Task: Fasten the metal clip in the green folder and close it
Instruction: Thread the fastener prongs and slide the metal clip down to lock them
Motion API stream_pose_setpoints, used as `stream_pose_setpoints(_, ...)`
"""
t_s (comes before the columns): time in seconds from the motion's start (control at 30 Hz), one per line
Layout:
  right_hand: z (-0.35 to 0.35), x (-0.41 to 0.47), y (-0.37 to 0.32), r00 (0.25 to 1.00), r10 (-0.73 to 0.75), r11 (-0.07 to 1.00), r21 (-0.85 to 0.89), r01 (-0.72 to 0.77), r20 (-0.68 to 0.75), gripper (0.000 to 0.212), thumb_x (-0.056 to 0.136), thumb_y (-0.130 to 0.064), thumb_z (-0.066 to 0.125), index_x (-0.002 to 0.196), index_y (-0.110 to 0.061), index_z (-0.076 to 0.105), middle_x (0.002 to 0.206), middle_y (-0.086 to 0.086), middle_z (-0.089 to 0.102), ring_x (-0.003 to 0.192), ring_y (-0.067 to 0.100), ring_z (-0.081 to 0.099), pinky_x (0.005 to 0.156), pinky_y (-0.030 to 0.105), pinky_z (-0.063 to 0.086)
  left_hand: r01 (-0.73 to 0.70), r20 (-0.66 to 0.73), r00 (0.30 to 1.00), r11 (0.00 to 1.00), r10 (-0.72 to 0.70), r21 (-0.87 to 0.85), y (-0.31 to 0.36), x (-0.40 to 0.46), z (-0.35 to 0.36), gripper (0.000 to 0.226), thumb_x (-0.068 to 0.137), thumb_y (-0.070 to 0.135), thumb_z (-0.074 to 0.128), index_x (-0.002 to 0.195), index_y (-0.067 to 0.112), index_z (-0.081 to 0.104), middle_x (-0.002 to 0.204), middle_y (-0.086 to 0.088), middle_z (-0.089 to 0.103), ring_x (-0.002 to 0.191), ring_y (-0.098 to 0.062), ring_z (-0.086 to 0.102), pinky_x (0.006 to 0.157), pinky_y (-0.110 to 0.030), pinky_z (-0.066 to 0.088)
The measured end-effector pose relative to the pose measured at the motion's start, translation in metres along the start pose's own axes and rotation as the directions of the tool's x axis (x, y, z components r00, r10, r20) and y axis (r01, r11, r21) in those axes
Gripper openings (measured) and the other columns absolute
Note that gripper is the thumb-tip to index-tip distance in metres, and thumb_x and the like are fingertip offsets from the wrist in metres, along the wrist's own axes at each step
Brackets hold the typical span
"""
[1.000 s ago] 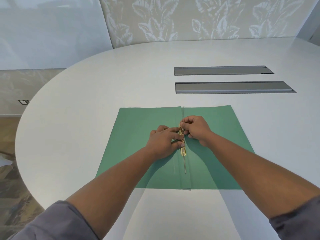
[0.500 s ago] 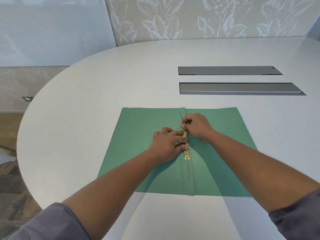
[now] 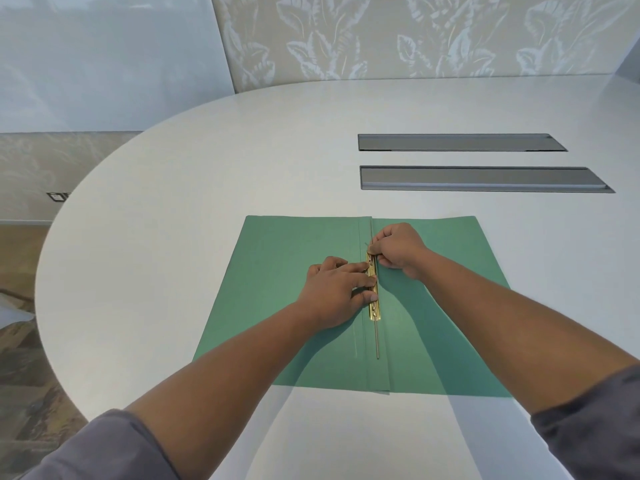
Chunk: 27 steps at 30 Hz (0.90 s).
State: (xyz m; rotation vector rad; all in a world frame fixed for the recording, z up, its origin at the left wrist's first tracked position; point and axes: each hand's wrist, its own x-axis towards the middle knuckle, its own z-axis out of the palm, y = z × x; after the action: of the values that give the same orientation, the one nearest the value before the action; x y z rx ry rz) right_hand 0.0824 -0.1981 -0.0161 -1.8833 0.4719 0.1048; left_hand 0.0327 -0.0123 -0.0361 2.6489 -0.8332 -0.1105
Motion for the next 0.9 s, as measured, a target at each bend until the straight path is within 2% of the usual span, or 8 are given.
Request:
stream_pose_setpoints(0.17, -0.001, -0.001, 0.0, 1.0, -0.003, 1.0, -0.019, 0.002, -0.01, 0.015, 0.083, -0.001, 0.077, 0.085, -0.009, 0.064, 0.087, 0.013, 0.069, 0.072, 0.022, 0.065, 0.061, 0.03, 0.061, 0.006, -0.001, 1.0, 1.0, -0.006, 0.005, 0.0, 0.0, 0.0, 0.044, 0.093, 0.066, 0.048, 0.13, 0.047, 0.061, 0.152, 0.021, 0.046, 0.136, -0.02, 0.034, 0.102, -0.045, 0.027)
stream_pose_setpoints(0.3, -0.001, -0.003, 0.0, 1.0, -0.014, 0.999, -0.04, 0.013, -0.018, 0.028, 0.082, -0.002, 0.08, 0.095, -0.014, 0.058, 0.09, 0.009, 0.061, 0.071, 0.02, 0.063, 0.053, 0.027, 0.057, 0.002, -0.002, 1.0, 1.0, -0.002, -0.008, -0.001, 0.0, 0.0, 0.043, 0.092, 0.065, 0.049, 0.129, 0.047, 0.062, 0.151, 0.021, 0.047, 0.135, -0.019, 0.035, 0.101, -0.044, 0.027)
stream_pose_setpoints(0.43, 0.0, -0.003, 0.006, 0.997, -0.07, 0.996, -0.053, 0.068, -0.037, 0.03, 0.082, -0.003, 0.081, 0.1, -0.017, 0.062, 0.089, 0.007, 0.06, 0.068, 0.017, 0.062, 0.05, 0.022, 0.054, 0.003, -0.002, 1.0, 1.0, -0.003, -0.012, -0.002, 0.0, 0.001, 0.044, 0.092, 0.066, 0.049, 0.129, 0.047, 0.062, 0.152, 0.02, 0.047, 0.135, -0.019, 0.035, 0.102, -0.045, 0.028)
stream_pose_setpoints(0.5, 0.001, -0.005, 0.01, 0.992, -0.12, 0.989, -0.087, 0.116, -0.041, 0.029, 0.083, -0.007, 0.08, 0.107, -0.018, 0.068, 0.084, 0.005, 0.061, 0.065, 0.016, 0.062, 0.055, 0.026, 0.057, 0.0, -0.001, 1.0, 1.0, 0.0, -0.011, -0.002, 0.001, 0.001, 0.044, 0.092, 0.066, 0.048, 0.129, 0.046, 0.062, 0.152, 0.02, 0.047, 0.135, -0.019, 0.035, 0.102, -0.046, 0.028)
stream_pose_setpoints(0.6, 0.003, -0.01, 0.016, 0.971, -0.226, 0.955, -0.215, 0.206, -0.074, 0.025, 0.087, -0.018, 0.078, 0.111, -0.019, 0.072, 0.079, 0.001, 0.063, 0.066, 0.017, 0.062, 0.07, 0.039, 0.061, 0.006, 0.007, 1.0, 1.0, -0.006, -0.007, -0.001, 0.001, 0.0, 0.044, 0.092, 0.067, 0.049, 0.129, 0.047, 0.062, 0.152, 0.021, 0.046, 0.135, -0.019, 0.034, 0.102, -0.045, 0.027)
stream_pose_setpoints(0.73, 0.007, -0.018, 0.02, 0.942, -0.322, 0.907, -0.318, 0.276, -0.099, 0.022, 0.091, -0.025, 0.071, 0.113, -0.02, 0.074, 0.076, -0.004, 0.06, 0.071, 0.016, 0.055, 0.072, 0.03, 0.044, 0.009, 0.02, 1.0, 1.0, -0.009, -0.02, 0.0, 0.0, -0.001, 0.043, 0.092, 0.066, 0.05, 0.129, 0.047, 0.062, 0.153, 0.022, 0.045, 0.135, -0.018, 0.034, 0.103, -0.045, 0.027)
stream_pose_setpoints(0.9, 0.003, -0.034, 0.024, 0.935, -0.35, 0.885, -0.343, 0.315, -0.046, 0.022, 0.093, -0.02, 0.068, 0.114, -0.017, 0.074, 0.077, -0.003, 0.065, 0.075, 0.017, 0.06, 0.076, 0.033, 0.051, 0.003, 0.031, 1.0, 1.0, -0.003, 0.005, 0.001, 0.0, -0.003, 0.043, 0.093, 0.066, 0.048, 0.13, 0.048, 0.061, 0.154, 0.023, 0.042, 0.135, -0.02, 0.034, 0.102, -0.046, 0.028)
